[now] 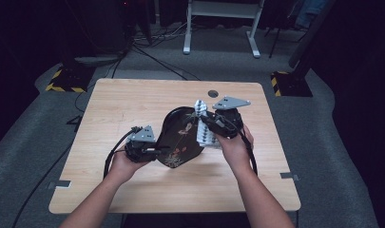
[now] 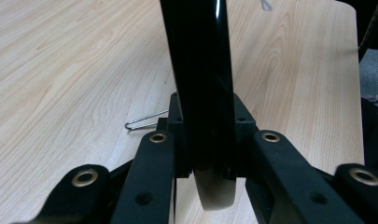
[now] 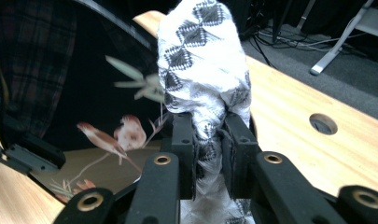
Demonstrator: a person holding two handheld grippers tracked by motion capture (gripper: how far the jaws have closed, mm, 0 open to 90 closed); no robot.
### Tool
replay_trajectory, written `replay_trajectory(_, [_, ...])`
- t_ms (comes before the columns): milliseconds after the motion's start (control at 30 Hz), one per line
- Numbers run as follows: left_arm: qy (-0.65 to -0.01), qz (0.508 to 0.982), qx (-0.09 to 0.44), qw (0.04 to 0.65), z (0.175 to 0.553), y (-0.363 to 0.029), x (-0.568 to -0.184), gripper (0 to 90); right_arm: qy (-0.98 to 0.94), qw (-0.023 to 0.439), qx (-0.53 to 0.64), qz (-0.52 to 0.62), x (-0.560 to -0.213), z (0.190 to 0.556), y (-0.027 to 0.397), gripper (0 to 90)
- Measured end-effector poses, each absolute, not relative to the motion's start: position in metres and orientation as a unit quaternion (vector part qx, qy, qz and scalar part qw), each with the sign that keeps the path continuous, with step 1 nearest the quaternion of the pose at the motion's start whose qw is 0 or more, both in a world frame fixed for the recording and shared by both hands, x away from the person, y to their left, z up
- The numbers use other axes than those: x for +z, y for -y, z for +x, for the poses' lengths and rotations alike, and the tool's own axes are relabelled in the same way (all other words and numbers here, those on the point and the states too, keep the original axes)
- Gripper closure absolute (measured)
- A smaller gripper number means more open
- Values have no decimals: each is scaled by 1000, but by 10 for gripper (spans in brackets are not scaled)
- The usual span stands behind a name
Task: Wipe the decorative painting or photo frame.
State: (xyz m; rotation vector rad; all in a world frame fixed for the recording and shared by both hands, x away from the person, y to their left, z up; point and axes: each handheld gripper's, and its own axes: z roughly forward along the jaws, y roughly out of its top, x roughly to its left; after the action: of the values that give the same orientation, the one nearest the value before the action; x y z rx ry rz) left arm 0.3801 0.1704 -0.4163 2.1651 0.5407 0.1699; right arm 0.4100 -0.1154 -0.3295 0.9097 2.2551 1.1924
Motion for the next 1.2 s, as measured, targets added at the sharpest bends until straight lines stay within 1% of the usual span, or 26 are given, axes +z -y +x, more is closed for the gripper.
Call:
replay_trajectory(33, [-217, 870, 68, 437, 380, -170, -416, 776, -813, 215, 430, 328, -329, 410, 115, 776])
replay_trajectory(100, [-217, 870, 69, 437, 380, -170, -416, 776, -820, 203, 421, 331, -346, 410, 116, 776])
replay_trajectory(133, [-217, 870, 69, 437, 380, -170, -416, 776, -820, 203, 421, 331, -346, 410, 116, 776])
replay_trajectory(233, [-217, 870, 70, 437, 380, -170, -416, 775, -826, 189, 410, 338, -363, 410, 116, 776])
replay_trajectory(300, [-217, 870, 70, 437, 380, -170, -416, 775, -828, 183, 407, 340, -368, 410, 117, 775])
replay_trajectory(433, [-217, 871, 71, 436, 380, -170, -416, 775, -825, 189, 410, 339, -361, 411, 119, 776])
replay_trajectory(667, [-216, 871, 71, 435, 380, -169, -416, 775, -811, 203, 426, 345, -336, 417, 128, 776])
replay_trajectory(800, [-217, 871, 71, 435, 380, -170, -416, 775, -811, 201, 425, 347, -340, 417, 129, 776])
replay_trajectory(833, [-217, 871, 71, 435, 380, -169, -416, 774, -814, 193, 420, 352, -350, 418, 130, 776])
replay_trajectory(1000, [-217, 871, 71, 435, 380, -169, -416, 772, -819, 179, 410, 359, -367, 419, 131, 776])
replay_trajectory(1200, [-217, 871, 70, 435, 380, -169, -416, 774, -824, 177, 403, 357, -368, 418, 131, 775])
